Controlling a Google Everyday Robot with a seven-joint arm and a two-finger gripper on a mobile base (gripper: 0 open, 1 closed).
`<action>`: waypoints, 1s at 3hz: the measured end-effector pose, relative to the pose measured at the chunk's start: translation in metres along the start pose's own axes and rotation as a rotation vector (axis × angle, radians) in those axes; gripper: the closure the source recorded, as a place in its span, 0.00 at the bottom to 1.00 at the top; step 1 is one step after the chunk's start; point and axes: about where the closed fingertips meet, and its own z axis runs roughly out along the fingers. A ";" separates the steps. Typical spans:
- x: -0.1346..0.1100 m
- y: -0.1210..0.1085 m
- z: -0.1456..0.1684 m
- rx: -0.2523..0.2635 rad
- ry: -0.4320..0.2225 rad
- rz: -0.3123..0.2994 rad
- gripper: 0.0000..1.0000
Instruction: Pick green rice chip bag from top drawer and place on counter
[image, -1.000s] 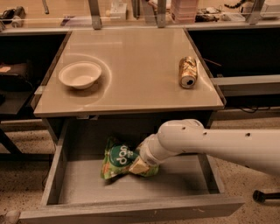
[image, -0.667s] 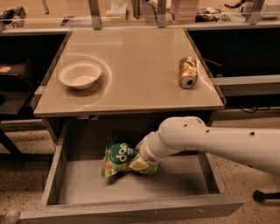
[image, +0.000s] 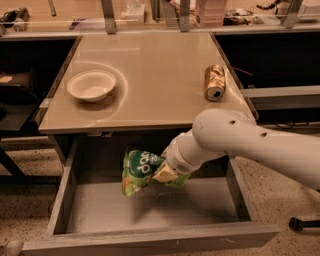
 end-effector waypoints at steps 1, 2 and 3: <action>0.004 0.005 -0.036 -0.001 0.037 0.045 1.00; 0.004 0.009 -0.071 0.009 0.080 0.078 1.00; -0.005 0.014 -0.104 0.016 0.106 0.092 1.00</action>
Offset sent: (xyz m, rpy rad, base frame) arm -0.0407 -0.0575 0.0918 -0.1029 0.0774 -0.1313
